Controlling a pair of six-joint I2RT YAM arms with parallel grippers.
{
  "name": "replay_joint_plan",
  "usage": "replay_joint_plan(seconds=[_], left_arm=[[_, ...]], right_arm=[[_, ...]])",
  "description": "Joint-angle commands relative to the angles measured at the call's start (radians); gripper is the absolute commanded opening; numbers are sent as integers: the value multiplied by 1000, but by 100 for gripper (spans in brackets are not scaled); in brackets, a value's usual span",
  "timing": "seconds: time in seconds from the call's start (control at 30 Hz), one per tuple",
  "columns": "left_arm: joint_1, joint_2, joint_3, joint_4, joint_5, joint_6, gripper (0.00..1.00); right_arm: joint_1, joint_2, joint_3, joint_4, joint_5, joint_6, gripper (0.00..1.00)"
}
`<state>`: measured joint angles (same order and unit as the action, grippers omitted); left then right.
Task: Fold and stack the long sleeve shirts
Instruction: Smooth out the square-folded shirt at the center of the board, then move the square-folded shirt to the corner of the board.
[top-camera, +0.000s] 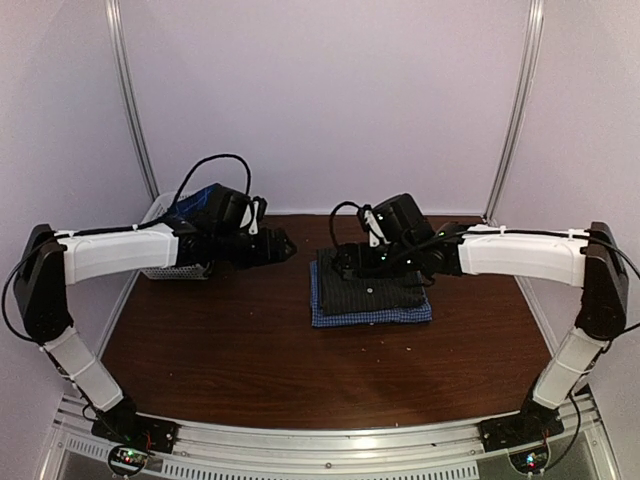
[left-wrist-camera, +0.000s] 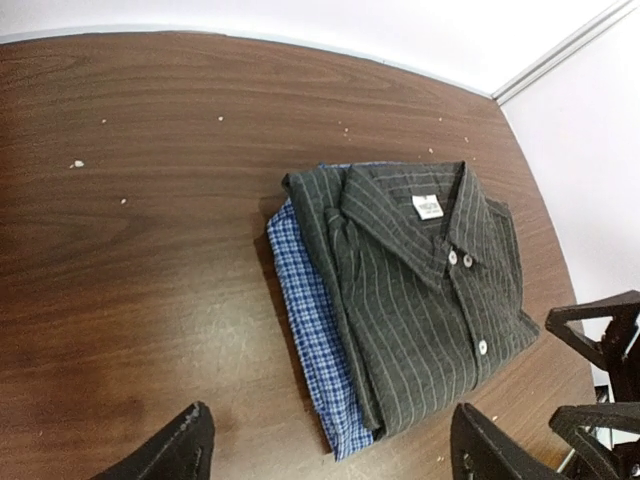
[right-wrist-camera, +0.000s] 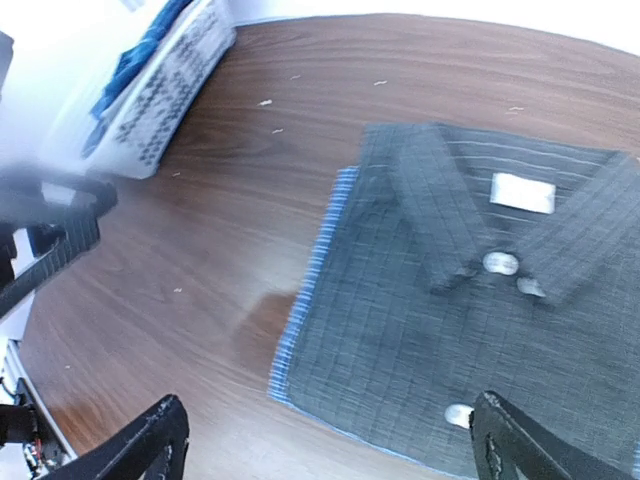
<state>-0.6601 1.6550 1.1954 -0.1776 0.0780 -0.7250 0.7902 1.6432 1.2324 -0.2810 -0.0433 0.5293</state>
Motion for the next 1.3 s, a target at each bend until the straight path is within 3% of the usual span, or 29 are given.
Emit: replay_joint_plan(seconds=[0.0,0.43,0.83,1.07,1.27], left_arm=[[-1,-141,-113,12,-19,35,86],[-1,-471,-349,-82,-63,12,89],[-1,-471,-374,-88,-44,3,89],[-1,-421,-343,-83,-25,8,89],[-1,-385,-321,-81,-4,9,89]], right_arm=[[54,157,118,46,-44,20,100],[82,595,528,94,-172,15,100],[11,819,743,86,-167,63,100],[-13,849,747,17,-67,140,100],[-69,774,582,90,-2,233,100]])
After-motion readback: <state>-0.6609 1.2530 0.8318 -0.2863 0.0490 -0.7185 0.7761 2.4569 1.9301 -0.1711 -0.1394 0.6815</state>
